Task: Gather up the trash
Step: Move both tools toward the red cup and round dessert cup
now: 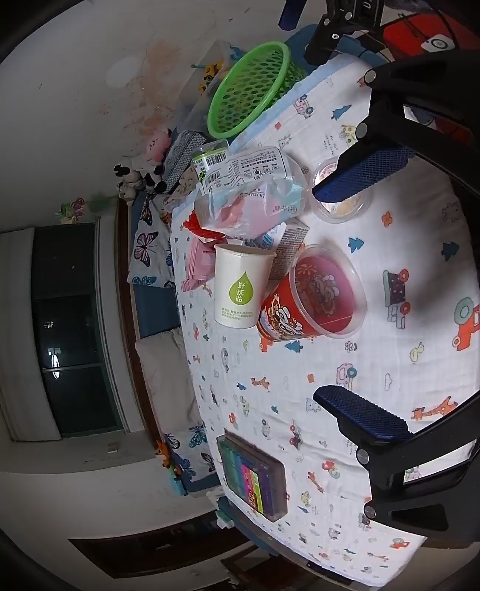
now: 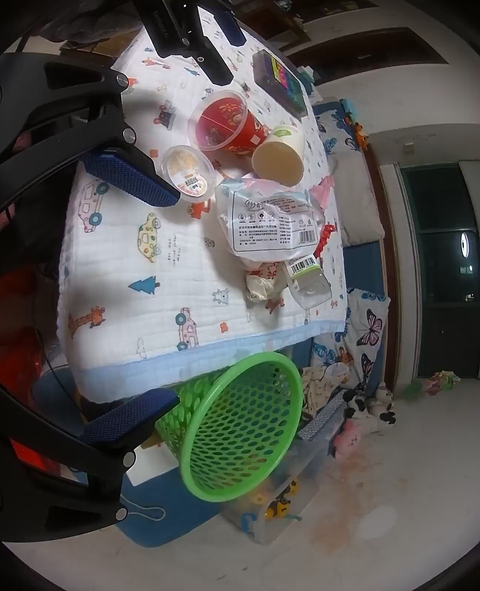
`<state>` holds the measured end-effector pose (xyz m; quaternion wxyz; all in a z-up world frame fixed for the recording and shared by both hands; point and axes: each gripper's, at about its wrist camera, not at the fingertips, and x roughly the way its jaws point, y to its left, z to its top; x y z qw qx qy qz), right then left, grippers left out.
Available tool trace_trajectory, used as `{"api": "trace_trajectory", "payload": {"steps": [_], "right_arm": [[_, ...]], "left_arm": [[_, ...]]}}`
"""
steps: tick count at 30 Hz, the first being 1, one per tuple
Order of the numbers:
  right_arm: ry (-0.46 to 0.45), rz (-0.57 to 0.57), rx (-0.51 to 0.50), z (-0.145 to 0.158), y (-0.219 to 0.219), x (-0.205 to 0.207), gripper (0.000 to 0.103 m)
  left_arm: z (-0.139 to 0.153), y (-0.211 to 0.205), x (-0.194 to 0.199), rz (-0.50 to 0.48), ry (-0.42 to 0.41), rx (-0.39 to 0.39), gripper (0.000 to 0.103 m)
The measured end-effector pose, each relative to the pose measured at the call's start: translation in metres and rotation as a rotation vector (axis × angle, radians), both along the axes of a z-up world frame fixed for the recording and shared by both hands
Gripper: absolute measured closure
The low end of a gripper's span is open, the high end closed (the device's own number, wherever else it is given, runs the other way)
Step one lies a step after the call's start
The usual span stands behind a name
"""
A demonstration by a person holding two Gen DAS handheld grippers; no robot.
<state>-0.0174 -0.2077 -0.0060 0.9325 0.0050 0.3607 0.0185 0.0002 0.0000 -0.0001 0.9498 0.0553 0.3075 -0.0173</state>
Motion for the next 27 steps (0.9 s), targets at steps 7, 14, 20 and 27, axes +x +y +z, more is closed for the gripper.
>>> {"api": "trace_trajectory", "payload": {"steps": [7, 14, 20, 27], "right_arm": [[-0.007, 0.001, -0.007, 0.0, 0.002, 0.0, 0.005], [-0.005, 0.004, -0.006, -0.003, 0.005, 0.001, 0.005], [-0.009, 0.005, -0.002, -0.002, 0.004, 0.0, 0.005], [-0.008, 0.014, -0.002, -0.002, 0.007, 0.003, 0.005]], "left_arm": [[0.0, 0.0, 0.001, 0.004, -0.004, -0.002, 0.007], [-0.001, 0.005, 0.003, 0.012, -0.004, -0.003, 0.007], [-0.001, 0.007, 0.003, 0.022, -0.002, -0.016, 0.007], [-0.001, 0.01, 0.005, 0.029, 0.003, -0.021, 0.007]]}}
